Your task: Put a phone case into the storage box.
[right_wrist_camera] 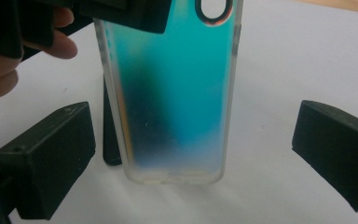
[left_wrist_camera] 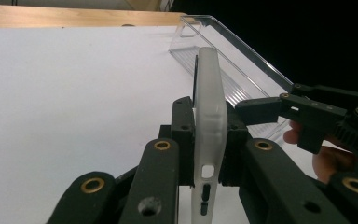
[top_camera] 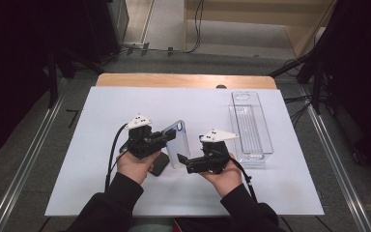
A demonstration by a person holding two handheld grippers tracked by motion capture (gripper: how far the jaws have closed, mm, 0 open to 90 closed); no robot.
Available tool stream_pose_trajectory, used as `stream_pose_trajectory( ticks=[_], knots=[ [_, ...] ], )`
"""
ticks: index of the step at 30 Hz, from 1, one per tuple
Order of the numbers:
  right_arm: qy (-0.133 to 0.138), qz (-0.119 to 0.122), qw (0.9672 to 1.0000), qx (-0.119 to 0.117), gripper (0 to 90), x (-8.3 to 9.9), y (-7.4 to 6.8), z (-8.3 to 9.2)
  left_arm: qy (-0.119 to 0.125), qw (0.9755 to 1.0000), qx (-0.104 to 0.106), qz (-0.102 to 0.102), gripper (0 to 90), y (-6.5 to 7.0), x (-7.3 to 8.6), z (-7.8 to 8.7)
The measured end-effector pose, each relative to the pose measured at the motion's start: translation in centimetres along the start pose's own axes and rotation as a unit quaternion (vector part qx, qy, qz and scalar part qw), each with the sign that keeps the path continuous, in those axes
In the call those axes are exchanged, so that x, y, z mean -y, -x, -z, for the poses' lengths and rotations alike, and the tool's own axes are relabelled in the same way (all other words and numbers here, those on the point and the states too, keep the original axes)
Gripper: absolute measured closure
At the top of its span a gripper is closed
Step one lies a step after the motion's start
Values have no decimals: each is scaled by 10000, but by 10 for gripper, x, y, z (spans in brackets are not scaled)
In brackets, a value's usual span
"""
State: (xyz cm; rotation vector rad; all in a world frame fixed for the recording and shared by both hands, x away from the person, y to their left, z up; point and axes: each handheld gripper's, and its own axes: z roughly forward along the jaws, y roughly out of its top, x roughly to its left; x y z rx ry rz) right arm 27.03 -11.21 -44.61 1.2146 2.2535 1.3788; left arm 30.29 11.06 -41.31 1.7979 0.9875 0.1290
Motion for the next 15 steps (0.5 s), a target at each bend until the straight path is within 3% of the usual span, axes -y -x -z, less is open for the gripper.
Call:
stream_pose_trajectory(
  ticks=[8, 11, 15],
  knots=[
    [46, -19, 10000, 59, 0, -5, -2, -4, -45, 9999, 57, 99, 809, 7, 3, -4],
    [53, -45, 10000, 57, 0, -6, -4, -6, -66, 9996, 175, 218, 809, 10, 4, -5],
    [82, -83, 9999, 44, 0, -8, -7, -9, -70, 9996, 183, 210, 809, 14, 5, -3]
  ],
)
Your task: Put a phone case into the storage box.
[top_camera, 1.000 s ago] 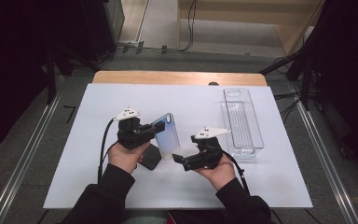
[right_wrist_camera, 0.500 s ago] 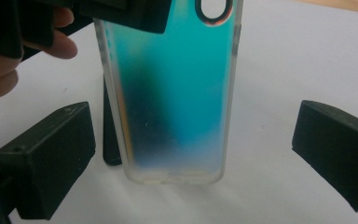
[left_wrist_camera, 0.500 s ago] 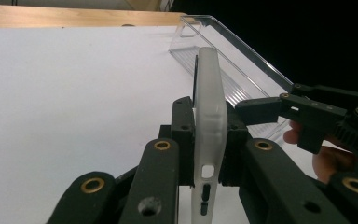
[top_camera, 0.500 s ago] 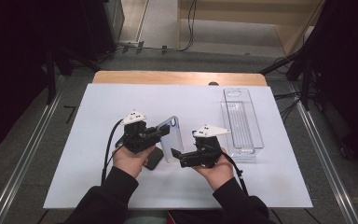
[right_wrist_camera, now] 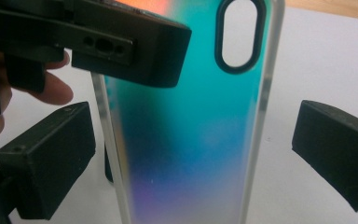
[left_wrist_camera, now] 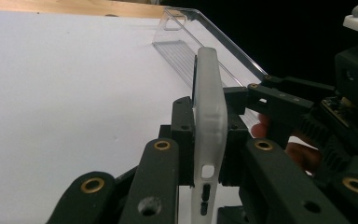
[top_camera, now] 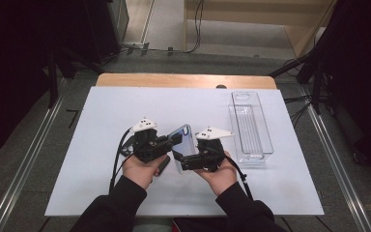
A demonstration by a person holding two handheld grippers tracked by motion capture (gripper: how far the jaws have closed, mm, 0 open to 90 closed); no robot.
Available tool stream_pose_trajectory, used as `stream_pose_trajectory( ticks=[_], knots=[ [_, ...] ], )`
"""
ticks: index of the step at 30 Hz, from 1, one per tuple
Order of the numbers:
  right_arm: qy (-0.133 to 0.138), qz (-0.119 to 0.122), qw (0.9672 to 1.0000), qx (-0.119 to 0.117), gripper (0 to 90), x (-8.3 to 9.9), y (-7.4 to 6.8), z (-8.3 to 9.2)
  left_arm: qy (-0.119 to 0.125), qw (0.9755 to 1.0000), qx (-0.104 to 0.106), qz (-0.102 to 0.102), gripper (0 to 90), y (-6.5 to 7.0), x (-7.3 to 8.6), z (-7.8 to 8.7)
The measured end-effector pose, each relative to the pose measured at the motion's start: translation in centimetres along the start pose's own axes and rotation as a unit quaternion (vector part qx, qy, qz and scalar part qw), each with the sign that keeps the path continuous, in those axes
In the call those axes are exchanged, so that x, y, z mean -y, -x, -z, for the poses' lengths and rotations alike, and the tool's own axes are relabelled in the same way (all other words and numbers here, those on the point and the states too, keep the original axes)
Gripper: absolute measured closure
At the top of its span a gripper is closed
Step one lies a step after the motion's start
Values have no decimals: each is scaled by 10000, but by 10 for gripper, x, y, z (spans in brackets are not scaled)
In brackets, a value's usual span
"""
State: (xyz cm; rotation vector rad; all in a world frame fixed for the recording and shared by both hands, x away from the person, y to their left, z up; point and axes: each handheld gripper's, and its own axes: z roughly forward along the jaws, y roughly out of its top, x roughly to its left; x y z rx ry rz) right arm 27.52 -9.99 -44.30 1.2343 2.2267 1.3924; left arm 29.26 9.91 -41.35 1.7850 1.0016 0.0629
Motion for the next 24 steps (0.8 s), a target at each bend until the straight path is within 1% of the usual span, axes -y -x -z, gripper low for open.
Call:
stream_pose_trajectory(
  ticks=[2, 4, 6, 8, 9, 10, 13, 16, 19, 20, 22, 24],
  knots=[
    [24, 12, 10000, 14, 0, -1, 0, -1, 12, 10000, -17, -13, 809, 1, 1, 0],
    [60, -9, 10000, -34, 30, -2, -1, 0, 26, 10000, -13, 8, 808, 2, 1, 0],
    [117, -1, 9999, -33, 31, -2, -1, -1, 23, 10000, -23, 16, 808, 3, 2, 0],
    [96, 9, 9999, -37, 43, -3, -2, -3, 12, 10000, -8, 14, 808, 4, 3, -1],
    [80, 34, 9999, -53, 107, -3, -3, -3, -7, 10000, -14, 18, 808, 4, 3, -1],
    [94, 89, 9998, -136, 133, -2, -3, -3, 2, 10000, -15, 25, 808, 4, 3, -1],
    [108, 153, 9998, -66, 143, -3, -5, -3, 22, 10000, 7, 60, 808, 3, 3, 0],
    [86, 238, 9997, -13, 147, -4, -6, -2, -17, 10000, 24, 60, 808, 2, 3, 0],
    [83, 287, 9996, 6, 148, -4, -6, -2, -71, 9998, 64, 170, 805, 1, 2, 0],
    [72, 297, 9995, 13, 148, -4, -6, -2, -37, 9998, 93, 198, 787, 1, 2, 1],
    [56, 319, 9995, 63, 148, -4, -5, -2, -18, 9996, 169, 207, 691, 0, 0, 3],
    [36, 285, 9996, 84, 148, -3, -2, -2, -70, 9994, 225, 251, 630, -1, -2, 5]
  ],
)
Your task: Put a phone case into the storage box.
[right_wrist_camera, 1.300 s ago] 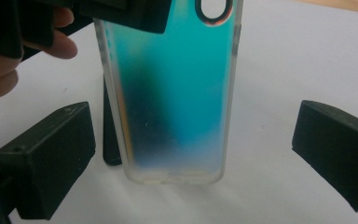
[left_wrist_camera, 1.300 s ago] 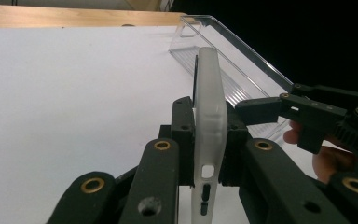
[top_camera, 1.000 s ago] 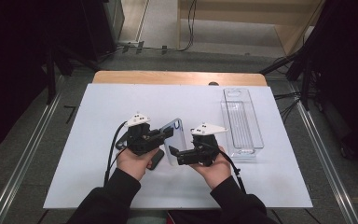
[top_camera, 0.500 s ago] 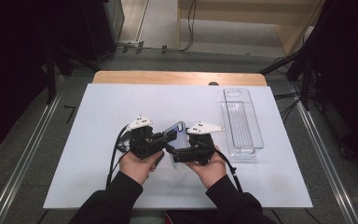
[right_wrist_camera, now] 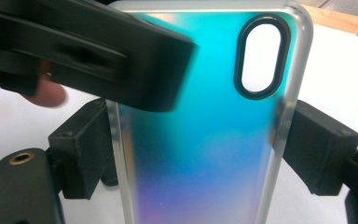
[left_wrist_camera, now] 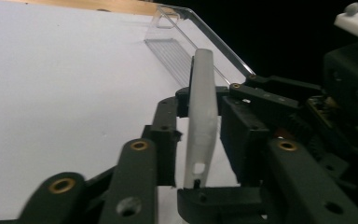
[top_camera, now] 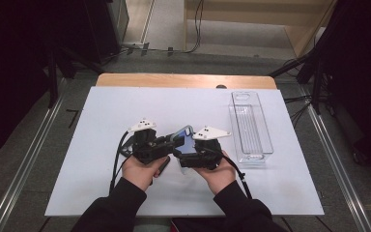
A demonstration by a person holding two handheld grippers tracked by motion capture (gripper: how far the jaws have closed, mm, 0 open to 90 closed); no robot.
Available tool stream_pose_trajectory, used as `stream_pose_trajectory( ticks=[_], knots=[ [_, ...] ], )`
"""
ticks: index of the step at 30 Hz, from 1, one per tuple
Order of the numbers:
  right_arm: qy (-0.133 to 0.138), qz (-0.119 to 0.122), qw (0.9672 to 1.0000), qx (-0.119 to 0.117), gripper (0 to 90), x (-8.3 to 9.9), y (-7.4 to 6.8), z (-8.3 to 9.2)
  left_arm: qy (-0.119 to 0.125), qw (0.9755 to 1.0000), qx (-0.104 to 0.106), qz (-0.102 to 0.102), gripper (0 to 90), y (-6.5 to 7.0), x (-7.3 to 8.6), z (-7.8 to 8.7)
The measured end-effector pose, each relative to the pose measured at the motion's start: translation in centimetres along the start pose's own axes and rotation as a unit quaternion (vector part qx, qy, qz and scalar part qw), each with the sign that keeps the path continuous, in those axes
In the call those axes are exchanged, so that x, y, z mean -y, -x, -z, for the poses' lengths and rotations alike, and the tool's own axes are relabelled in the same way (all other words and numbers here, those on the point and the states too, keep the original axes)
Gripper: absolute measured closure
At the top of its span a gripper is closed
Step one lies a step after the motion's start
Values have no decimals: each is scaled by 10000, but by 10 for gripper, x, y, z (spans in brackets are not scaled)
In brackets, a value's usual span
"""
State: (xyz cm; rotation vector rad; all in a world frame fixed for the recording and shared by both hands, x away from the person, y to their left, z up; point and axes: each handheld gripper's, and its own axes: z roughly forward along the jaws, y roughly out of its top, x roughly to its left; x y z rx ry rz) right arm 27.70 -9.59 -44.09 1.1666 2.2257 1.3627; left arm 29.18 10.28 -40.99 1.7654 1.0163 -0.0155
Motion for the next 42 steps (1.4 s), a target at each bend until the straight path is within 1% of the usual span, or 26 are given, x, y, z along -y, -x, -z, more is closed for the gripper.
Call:
stream_pose_trajectory(
  ticks=[3, 6, 7, 8, 9, 10, 11, 12, 13, 14, 16, 18, 19, 20, 21, 23, 25, 26, 28, 30, 33, 35, 37, 39, 41, 42],
  knots=[
    [-13, -44, 10000, 43, 148, 1, 6, 0, -26, 10000, 20, 50, 586, -2, -2, 4],
    [1, -77, 9999, 92, 148, 1, 11, 2, -38, 10000, 34, 58, 556, -4, -4, 8],
    [1, -78, 9999, 98, 148, 1, 13, 3, -26, 10000, 59, 47, 540, -4, -4, 10],
    [0, -84, 9999, 127, 148, 1, 15, 3, -65, 9999, 92, 31, 532, -5, -4, 11],
    [1, -66, 9999, 103, 148, 1, 16, 4, -115, 9998, 131, 12, 512, -5, -5, 12],
    [7, -63, 9999, 102, 148, 1, 17, 5, -156, 9996, 221, -19, 495, -5, -5, 12],
    [21, -32, 9999, 109, 148, 1, 19, 5, -246, 9993, 285, -74, 460, -6, -5, 12],
    [18, 1, 9999, 101, 149, 1, 20, 7, -365, 9987, 360, -67, 435, -7, -5, 12],
    [27, 22, 9999, 105, 149, 0, 21, 7, -485, 9980, 404, -87, 425, -8, -5, 11],
    [22, 19, 9999, 96, 148, 0, 23, 8, -553, 9974, 434, -141, 404, -9, -4, 11],
    [-6, 27, 10000, 82, 149, 0, 25, 9, -615, 9970, 416, -227, 385, -10, -3, 12],
    [-14, 31, 10000, 27, 149, 0, 27, 10, -617, 9963, 491, -346, 379, -11, -3, 14],
    [-30, 59, 10000, -16, 148, 0, 29, 11, -655, 9953, 581, -406, 351, -12, -2, 14],
    [-51, 61, 10000, -38, 148, 0, 29, 11, -743, 9939, 649, -496, 320, -12, 0, 13],
    [-60, 70, 9999, -68, 149, 0, 30, 12, -838, 9924, 641, -627, 311, -13, 1, 14],
    [-57, 39, 9999, -141, 148, 0, 32, 13, -891, 9904, 557, -900, 310, -13, 5, 14],
    [-61, 19, 9998, -208, 148, -1, 34, 14, -971, 9878, 565, -1075, 310, -14, 8, 14],
    [-64, 16, 9997, -247, 148, -1, 35, 14, -1010, 9868, 534, -1149, 310, -14, 10, 13],
    [-112, 50, 9994, -308, 149, -2, 37, 15, -1109, 9832, 521, -1355, 310, -14, 13, 12],
    [-126, 91, 9991, -384, 148, -2, 38, 17, -1169, 9801, 497, -1525, 310, -16, 16, 12],
    [-139, 80, 9988, -454, 148, -4, 40, 19, -1324, 9768, 586, -1576, 310, -21, 23, 12],
    [-132, 49, 9985, -528, 148, -4, 42, 20, -1393, 9747, 578, -1651, 310, -25, 28, 14],
    [-109, 39, 9982, -581, 148, -5, 44, 21, -1430, 9738, 546, -1684, 310, -29, 32, 16],
    [-135, 39, 9979, -627, 149, -5, 46, 23, -1431, 9741, 549, -1663, 310, -32, 35, 19],
    [-144, 45, 9978, -645, 148, -6, 46, 24, -1424, 9747, 604, -1616, 310, -35, 37, 21],
    [-165, 65, 9979, -631, 148, -6, 47, 24, -1437, 9741, 623, -1631, 310, -37, 38, 23]
  ],
)
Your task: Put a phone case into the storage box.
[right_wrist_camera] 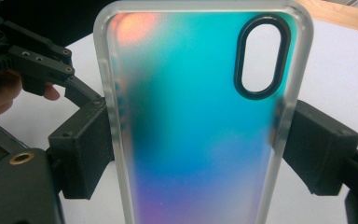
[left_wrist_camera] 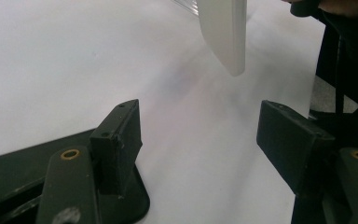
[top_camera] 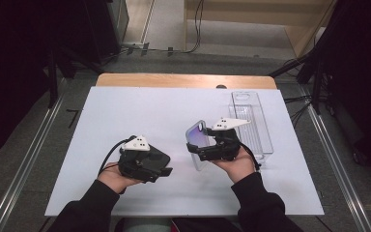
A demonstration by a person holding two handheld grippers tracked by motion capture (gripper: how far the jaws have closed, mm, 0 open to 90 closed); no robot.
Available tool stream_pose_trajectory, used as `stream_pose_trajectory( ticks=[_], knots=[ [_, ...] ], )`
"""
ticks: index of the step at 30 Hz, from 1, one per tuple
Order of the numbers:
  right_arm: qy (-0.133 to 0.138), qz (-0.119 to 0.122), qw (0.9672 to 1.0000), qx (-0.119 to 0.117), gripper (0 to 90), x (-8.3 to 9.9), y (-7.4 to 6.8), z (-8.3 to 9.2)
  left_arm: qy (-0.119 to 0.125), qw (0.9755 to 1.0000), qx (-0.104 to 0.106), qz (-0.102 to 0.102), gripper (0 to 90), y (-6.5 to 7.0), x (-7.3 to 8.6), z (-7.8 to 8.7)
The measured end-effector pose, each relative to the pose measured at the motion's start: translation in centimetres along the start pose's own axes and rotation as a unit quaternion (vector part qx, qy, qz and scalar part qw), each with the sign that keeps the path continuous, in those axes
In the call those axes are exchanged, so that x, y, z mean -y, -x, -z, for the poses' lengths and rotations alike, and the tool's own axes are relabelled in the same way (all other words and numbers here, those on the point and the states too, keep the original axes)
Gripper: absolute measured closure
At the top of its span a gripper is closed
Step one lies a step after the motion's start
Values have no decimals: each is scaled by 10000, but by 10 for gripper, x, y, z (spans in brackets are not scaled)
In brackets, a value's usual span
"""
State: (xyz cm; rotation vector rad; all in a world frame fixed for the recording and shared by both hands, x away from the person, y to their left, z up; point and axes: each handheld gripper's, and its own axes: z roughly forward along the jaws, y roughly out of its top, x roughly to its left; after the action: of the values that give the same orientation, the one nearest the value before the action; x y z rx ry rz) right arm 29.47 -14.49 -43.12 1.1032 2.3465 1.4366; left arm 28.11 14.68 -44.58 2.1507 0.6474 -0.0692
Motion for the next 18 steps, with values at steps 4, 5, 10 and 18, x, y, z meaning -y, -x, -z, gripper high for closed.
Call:
stream_pose_trajectory(
  ticks=[4, 5, 10, 18],
  knots=[
    [-63, 76, 9999, 34, 148, 0, 0, 1, -16, 10000, -14, -24, 310, -2, 6, 3],
    [-62, 60, 10000, 18, 148, 0, 0, 1, -21, 10000, -24, -26, 310, -2, 7, 4],
    [-47, 71, 10000, -15, 148, -4, 3, 8, -56, 10000, -64, 20, 309, -3, 14, 7],
    [-23, 120, 9998, -128, 148, -9, 8, 22, -88, 9998, -145, 67, 310, -4, 22, 13]
  ],
)
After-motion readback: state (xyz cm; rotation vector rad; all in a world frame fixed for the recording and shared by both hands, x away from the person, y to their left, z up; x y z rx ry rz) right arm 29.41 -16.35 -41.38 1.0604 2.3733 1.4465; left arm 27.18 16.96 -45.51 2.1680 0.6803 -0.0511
